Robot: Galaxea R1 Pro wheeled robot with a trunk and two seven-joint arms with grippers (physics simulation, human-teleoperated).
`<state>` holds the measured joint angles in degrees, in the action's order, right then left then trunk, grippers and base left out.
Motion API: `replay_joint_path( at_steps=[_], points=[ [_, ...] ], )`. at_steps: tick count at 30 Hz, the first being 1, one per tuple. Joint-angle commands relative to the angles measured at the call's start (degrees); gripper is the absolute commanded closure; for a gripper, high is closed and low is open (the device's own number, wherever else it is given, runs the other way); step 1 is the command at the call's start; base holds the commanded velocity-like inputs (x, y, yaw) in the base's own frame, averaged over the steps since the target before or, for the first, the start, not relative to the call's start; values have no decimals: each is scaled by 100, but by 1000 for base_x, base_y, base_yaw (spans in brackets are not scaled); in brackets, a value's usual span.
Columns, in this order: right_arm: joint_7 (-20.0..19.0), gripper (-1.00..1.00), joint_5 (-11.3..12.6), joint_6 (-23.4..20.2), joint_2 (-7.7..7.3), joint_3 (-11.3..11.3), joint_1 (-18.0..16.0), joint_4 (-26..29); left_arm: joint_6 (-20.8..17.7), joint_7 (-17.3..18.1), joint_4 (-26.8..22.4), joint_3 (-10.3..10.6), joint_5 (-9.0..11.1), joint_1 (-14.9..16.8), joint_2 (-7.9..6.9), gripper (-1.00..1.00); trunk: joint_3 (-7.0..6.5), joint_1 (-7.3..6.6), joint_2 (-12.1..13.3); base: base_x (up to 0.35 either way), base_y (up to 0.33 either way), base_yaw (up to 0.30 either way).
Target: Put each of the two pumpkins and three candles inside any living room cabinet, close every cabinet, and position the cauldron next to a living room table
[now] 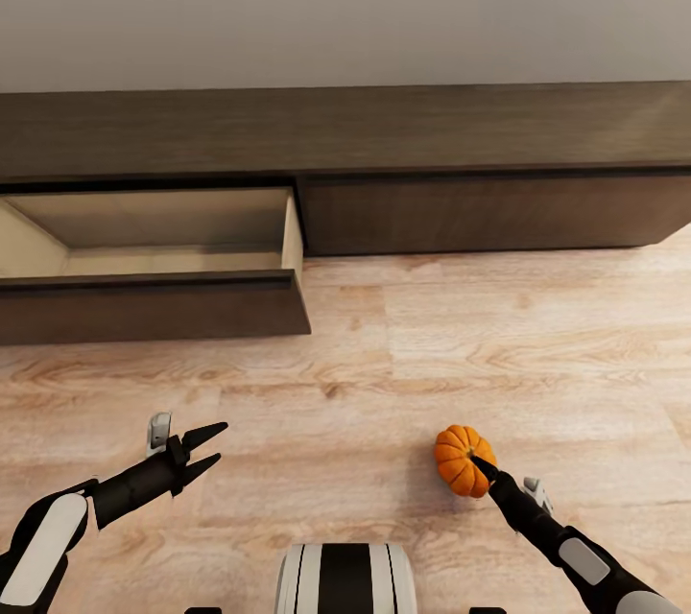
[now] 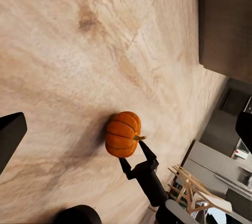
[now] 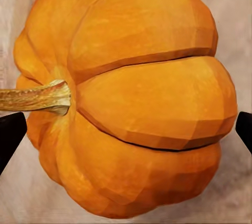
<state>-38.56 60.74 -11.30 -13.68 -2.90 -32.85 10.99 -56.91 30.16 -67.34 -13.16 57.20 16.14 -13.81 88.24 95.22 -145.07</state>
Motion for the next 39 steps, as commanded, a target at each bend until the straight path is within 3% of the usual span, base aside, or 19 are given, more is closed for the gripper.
replay_joint_path(
  at_steps=[1, 21, 39],
  points=[
    [-11, -100, 61, -35, -4, -26, -2, 0, -30, 30, 1, -10, -21, 3, 1, -100, 3, 1, -1, 187, 0, 0],
    [14, -100, 52, -45, 14, -34, -2, -35, -30, 27, 1, -3, -19, 3, 10, -100, 3, 1, -1, 110, 0, 0],
    [405, -100, 44, -47, -3, -35, -2, -29, -30, 27, 3, 24, -25, 3, 10, -100, 3, 1, -1, 20, 0, 0]
  ],
)
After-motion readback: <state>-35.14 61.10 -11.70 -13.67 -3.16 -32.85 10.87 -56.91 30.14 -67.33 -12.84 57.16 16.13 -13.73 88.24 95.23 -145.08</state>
